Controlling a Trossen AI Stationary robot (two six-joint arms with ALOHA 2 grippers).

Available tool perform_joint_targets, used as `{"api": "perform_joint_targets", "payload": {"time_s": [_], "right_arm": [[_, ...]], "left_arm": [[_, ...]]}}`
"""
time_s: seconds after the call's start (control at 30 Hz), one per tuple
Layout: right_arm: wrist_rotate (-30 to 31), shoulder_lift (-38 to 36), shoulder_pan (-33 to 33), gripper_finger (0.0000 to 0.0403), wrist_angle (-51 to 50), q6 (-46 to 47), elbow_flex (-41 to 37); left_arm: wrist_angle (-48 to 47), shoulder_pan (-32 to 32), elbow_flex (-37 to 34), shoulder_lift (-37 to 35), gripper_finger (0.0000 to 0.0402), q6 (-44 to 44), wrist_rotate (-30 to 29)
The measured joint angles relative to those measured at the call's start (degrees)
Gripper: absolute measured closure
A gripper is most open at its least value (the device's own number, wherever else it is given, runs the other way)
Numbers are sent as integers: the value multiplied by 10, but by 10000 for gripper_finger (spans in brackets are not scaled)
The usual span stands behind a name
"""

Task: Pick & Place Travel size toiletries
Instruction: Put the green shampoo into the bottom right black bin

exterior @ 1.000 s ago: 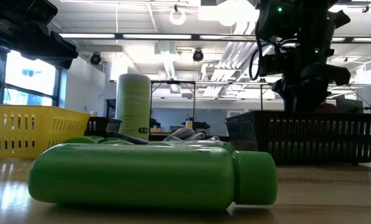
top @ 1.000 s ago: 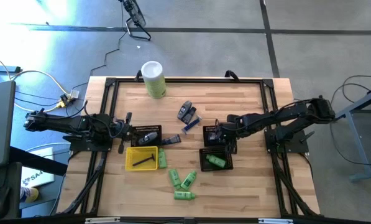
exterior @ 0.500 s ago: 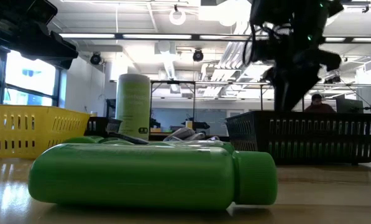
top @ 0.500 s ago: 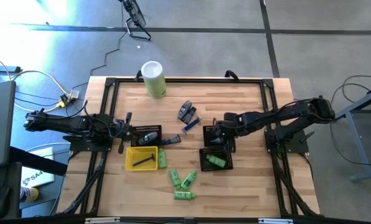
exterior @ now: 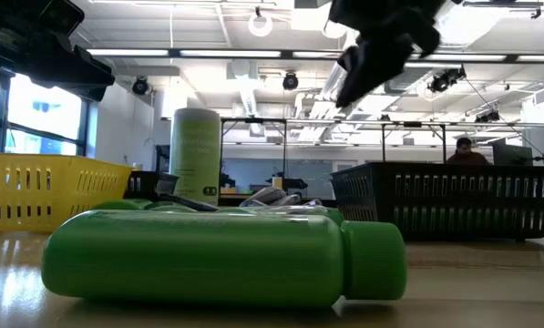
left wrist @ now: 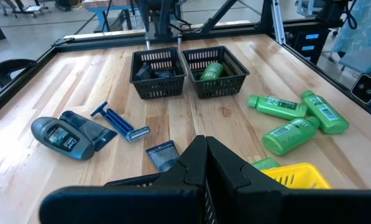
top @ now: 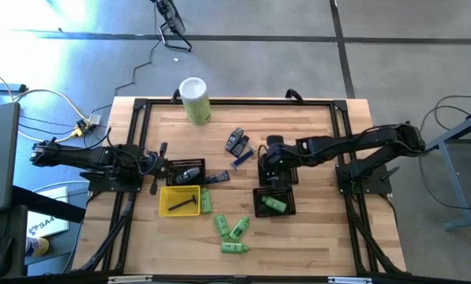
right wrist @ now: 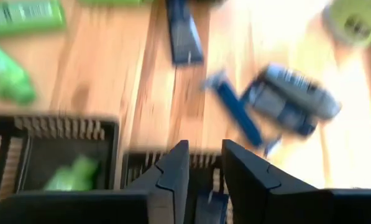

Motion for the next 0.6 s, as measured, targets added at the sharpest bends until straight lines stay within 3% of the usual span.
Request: {"api": "perform_joint_targets", "payload": {"time_s": [0.37,0.6], "right_arm": [[13,0,0,324,205,14,0],[13,0,0,324,222,-2,0]], "left_arm": [[0,0,0,0,402,0,0],[0,0,0,0,402,0,0]]}}
